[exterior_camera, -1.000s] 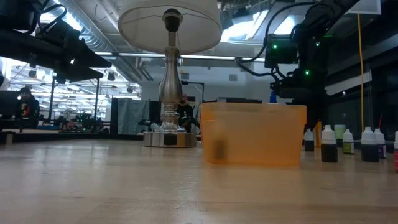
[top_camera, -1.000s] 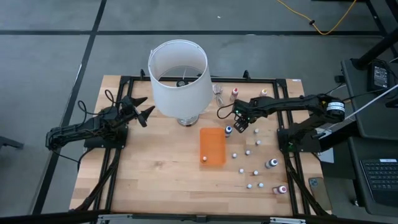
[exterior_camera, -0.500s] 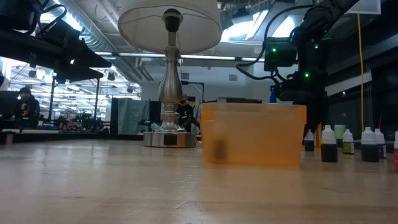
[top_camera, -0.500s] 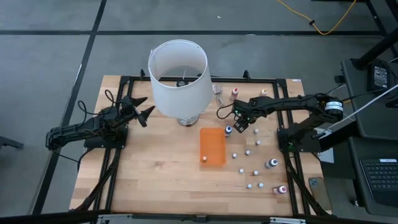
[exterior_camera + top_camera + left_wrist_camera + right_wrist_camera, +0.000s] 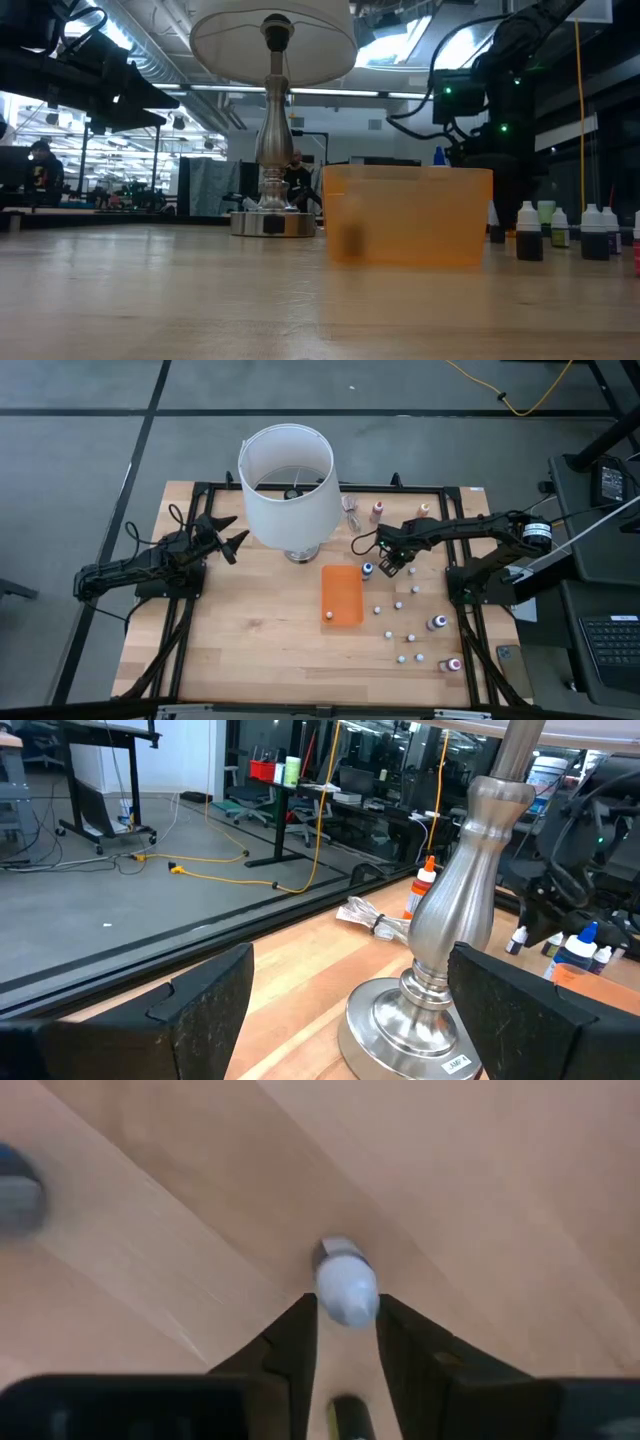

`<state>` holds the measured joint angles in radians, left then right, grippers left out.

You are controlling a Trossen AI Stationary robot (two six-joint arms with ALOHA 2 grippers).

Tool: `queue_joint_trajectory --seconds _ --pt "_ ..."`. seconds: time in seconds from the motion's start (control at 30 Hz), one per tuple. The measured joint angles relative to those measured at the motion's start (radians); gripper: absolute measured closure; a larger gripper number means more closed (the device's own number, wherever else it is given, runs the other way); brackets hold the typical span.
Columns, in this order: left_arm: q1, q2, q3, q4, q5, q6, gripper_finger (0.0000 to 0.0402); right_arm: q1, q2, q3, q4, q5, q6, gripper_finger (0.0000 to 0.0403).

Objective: Pick & Place food coloring
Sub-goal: Put the small black food coloring bottle into the orange bin

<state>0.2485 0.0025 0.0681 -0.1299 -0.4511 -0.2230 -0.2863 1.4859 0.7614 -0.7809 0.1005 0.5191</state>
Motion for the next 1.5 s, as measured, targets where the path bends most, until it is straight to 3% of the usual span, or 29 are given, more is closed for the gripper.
queue_joint_trajectory --seconds 0.3,1.0,1.5 --pt "0.0 0.0 0.0 0.0 0.0 0.0 0.008 0.0 -0.031 0.0 0.01 0.002 -0.006 0.032" --pt "0.0 0.0 0.0 0.0 0.0 0.0 0.0079 0.0 -0.035 0.001 0.049 0.09 -0.024 0.0257" --pt "0.0 0.0 0.0 0.0 0.0 0.0 0.0079 0.0 -0.029 0.001 0.074 0.09 -0.029 0.0262"
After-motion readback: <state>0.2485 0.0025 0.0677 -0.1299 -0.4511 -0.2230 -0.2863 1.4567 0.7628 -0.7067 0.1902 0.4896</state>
